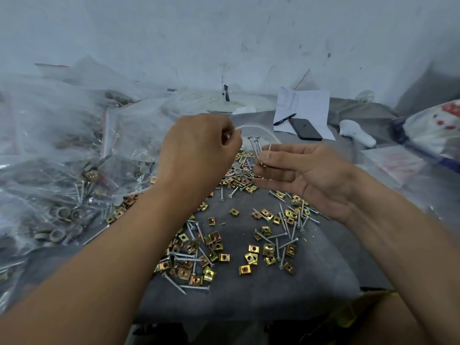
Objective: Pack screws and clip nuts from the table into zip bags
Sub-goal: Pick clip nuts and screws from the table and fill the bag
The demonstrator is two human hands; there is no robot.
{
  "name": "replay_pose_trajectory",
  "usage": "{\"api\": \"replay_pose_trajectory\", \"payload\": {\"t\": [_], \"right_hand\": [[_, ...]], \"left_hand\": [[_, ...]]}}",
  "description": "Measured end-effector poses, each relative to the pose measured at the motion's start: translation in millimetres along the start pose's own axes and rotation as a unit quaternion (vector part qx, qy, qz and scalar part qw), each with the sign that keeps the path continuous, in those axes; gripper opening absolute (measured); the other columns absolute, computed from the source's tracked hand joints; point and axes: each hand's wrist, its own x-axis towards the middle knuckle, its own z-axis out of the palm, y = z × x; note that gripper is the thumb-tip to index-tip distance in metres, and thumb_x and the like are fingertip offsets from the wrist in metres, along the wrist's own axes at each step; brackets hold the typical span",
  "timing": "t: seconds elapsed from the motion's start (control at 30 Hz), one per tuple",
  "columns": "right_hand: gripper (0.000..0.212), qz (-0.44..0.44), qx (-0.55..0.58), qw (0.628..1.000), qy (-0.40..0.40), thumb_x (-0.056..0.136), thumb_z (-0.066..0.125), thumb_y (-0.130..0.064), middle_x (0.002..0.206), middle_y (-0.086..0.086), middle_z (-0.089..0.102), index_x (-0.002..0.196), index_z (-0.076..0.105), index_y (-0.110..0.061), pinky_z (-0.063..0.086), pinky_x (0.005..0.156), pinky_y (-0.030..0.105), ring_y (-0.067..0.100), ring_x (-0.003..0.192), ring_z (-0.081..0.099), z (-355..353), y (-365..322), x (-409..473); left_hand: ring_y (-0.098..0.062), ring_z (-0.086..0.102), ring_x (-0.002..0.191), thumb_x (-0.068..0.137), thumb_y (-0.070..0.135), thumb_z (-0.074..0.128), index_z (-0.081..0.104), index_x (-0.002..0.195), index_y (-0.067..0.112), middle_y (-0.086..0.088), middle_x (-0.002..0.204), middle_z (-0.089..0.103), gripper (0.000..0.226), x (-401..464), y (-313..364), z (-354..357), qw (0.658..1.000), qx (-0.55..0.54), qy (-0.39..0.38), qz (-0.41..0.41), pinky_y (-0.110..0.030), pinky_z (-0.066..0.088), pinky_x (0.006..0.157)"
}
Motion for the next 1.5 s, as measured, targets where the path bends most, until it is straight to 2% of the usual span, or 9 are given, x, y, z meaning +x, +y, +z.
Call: {"api": "replay_pose_trajectory", "payload": {"t": [0.2, 0.37, 0.57, 0.7, 0.87, 1.07, 1.17, 1.37, 1.5], "right_hand": [[0.013, 0.043, 0.039, 0.998, -0.011, 0.079, 0.079, -0.007, 0.101, 0.014, 0.076, 0.09, 0.081, 0.0, 0.061, 0.092, 0.049, 0.025, 0.093, 0.076, 3, -2, 0], [0.006, 0.07, 0.086, 0.994, 0.006, 0.087, 0.075, -0.004, 0.095, 0.011, 0.076, 0.089, 0.08, -0.002, 0.06, 0.094, 0.052, 0.019, 0.083, 0.076, 3, -1, 0], [0.017, 0.066, 0.194, 0.978, 0.04, 0.085, 0.072, 0.002, 0.096, 0.016, 0.076, 0.102, 0.07, 0.005, 0.064, 0.081, 0.046, 0.022, 0.083, 0.077, 7, 2, 2], [0.022, 0.053, 0.218, 0.974, 0.04, 0.086, 0.072, 0.001, 0.102, 0.019, 0.075, 0.106, 0.067, 0.007, 0.064, 0.083, 0.043, 0.023, 0.088, 0.077, 8, 1, 3], [0.01, 0.033, 0.167, 0.984, 0.05, 0.093, 0.065, 0.003, 0.105, 0.023, 0.076, 0.09, 0.072, 0.01, 0.06, 0.092, 0.042, 0.026, 0.102, 0.076, 12, 0, 4], [0.018, -0.029, 0.017, 0.991, 0.131, 0.104, 0.054, 0.001, 0.092, 0.022, 0.078, 0.105, 0.059, 0.018, 0.065, 0.075, 0.035, 0.031, 0.089, 0.078, 18, 0, 5], [0.02, -0.041, 0.006, 0.989, 0.139, 0.106, 0.05, 0.001, 0.092, 0.021, 0.078, 0.114, 0.055, 0.018, 0.065, 0.081, 0.038, 0.031, 0.09, 0.078, 17, -2, 6], [0.027, -0.045, 0.064, 0.995, 0.067, 0.106, 0.035, 0.009, 0.113, 0.03, 0.072, 0.129, 0.046, 0.017, 0.06, 0.094, 0.041, 0.031, 0.105, 0.075, 10, -13, -3], [0.021, -0.142, -0.068, 0.983, 0.093, 0.109, 0.045, -0.004, 0.106, 0.022, 0.076, 0.123, 0.052, 0.01, 0.062, 0.09, 0.042, 0.032, 0.099, 0.077, 10, -13, -5]], "left_hand": [[-0.023, 0.068, 0.085, 0.103, 0.031, 0.06, 0.078, 0.103, 0.02, 0.003, 0.093, 0.074, 0.021, -1, 6, -3, 0.997, 0.006, -0.027, 0.075, -0.045, 0.055, 0.075], [-0.022, 0.071, 0.09, 0.103, 0.027, 0.062, 0.079, 0.12, 0.022, 0.004, 0.103, 0.076, 0.024, -2, 8, -4, 0.992, -0.003, -0.031, 0.126, -0.045, 0.056, 0.077], [-0.021, 0.07, 0.088, 0.101, 0.028, 0.065, 0.081, 0.116, 0.021, 0.003, 0.097, 0.076, 0.022, -2, 9, -1, 0.989, -0.016, -0.044, 0.143, -0.045, 0.057, 0.077], [-0.018, 0.07, 0.082, 0.1, 0.03, 0.066, 0.084, 0.102, 0.022, 0.005, 0.089, 0.077, 0.02, -1, 8, 1, 0.993, -0.031, -0.046, 0.105, -0.043, 0.058, 0.076], [-0.007, 0.072, 0.075, 0.097, 0.03, 0.067, 0.085, 0.092, 0.025, 0.01, 0.079, 0.078, 0.019, 1, 5, 1, 0.995, -0.081, -0.057, -0.005, -0.039, 0.061, 0.076], [-0.003, 0.071, 0.066, 0.095, 0.028, 0.067, 0.085, 0.088, 0.024, 0.012, 0.071, 0.075, 0.019, 2, 4, 0, 0.989, -0.114, -0.069, -0.067, -0.038, 0.063, 0.072], [-0.007, 0.071, 0.065, 0.095, 0.027, 0.066, 0.084, 0.086, 0.022, 0.01, 0.07, 0.075, 0.021, 2, 2, -1, 0.989, -0.1, -0.078, -0.072, -0.039, 0.063, 0.072], [-0.034, 0.072, 0.073, 0.092, 0.026, 0.065, 0.077, 0.076, 0.007, -0.015, 0.072, 0.074, 0.028, 5, -12, -2, 0.983, -0.101, -0.071, -0.138, -0.049, 0.062, 0.07], [-0.032, 0.073, 0.072, 0.093, 0.026, 0.066, 0.078, 0.076, 0.009, -0.01, 0.071, 0.075, 0.027, 6, -14, -2, 0.977, -0.122, -0.075, -0.155, -0.048, 0.063, 0.066]]}}
